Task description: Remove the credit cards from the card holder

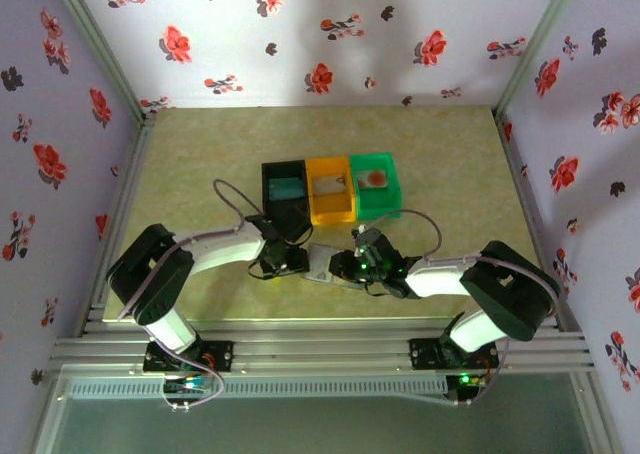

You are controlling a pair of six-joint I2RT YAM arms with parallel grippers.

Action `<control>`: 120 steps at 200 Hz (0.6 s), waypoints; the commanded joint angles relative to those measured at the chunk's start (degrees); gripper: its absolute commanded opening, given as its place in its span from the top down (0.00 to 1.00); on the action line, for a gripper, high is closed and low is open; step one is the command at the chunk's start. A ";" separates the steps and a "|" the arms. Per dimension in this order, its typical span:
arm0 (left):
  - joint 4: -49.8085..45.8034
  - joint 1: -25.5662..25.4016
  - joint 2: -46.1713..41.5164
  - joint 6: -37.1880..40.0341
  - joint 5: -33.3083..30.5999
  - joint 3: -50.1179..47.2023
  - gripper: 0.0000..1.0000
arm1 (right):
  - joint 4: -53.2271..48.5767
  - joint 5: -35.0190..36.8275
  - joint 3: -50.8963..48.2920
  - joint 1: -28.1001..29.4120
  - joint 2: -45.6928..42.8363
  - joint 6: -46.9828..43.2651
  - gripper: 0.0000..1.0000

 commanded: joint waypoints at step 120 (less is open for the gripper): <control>-13.90 1.51 -3.49 0.93 -3.24 0.09 0.35 | 2.91 0.14 -0.43 0.19 4.81 0.52 0.83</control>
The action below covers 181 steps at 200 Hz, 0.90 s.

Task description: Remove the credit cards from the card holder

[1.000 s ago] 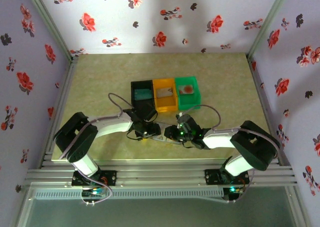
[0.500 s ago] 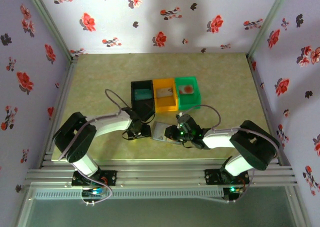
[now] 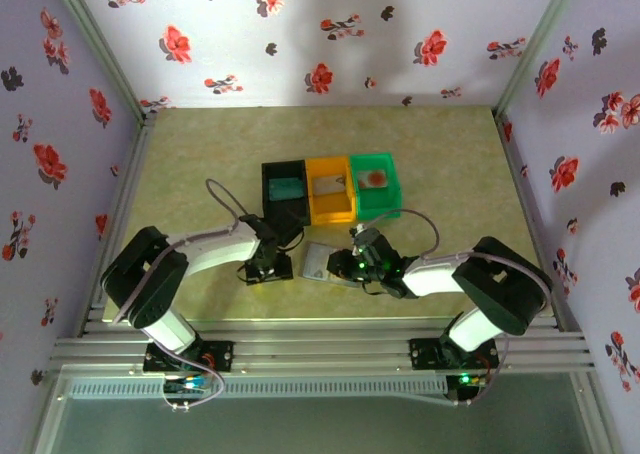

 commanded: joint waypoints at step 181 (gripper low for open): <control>-6.33 -1.18 8.51 2.75 -0.22 11.89 0.31 | 0.91 -1.29 0.01 0.57 4.33 0.62 0.91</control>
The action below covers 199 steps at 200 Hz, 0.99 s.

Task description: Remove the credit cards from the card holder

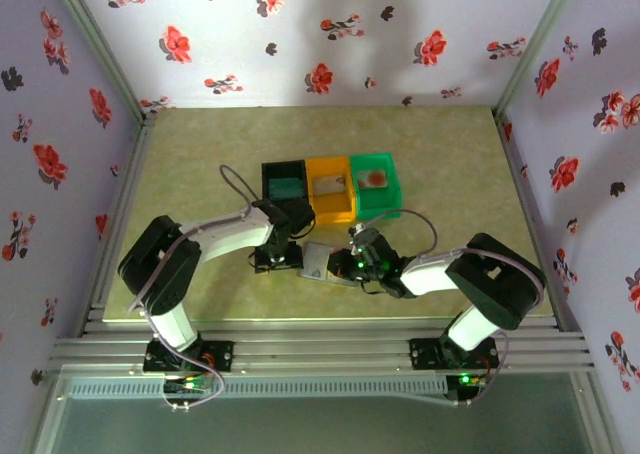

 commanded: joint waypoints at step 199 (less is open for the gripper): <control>9.56 -5.07 9.80 -4.16 6.31 -5.56 0.32 | -12.99 3.28 -0.87 0.70 -8.16 -0.90 1.00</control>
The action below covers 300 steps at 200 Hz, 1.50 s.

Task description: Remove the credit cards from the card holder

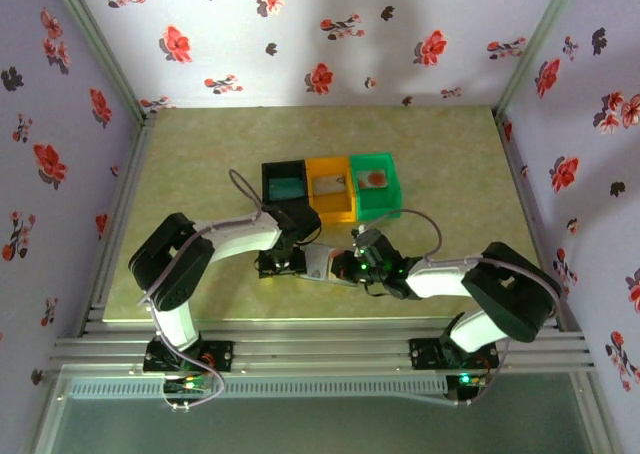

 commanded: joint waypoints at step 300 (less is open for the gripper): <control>12.01 -4.82 8.90 -2.98 9.01 -5.88 0.32 | 22.90 0.22 -2.10 3.62 13.07 5.45 0.83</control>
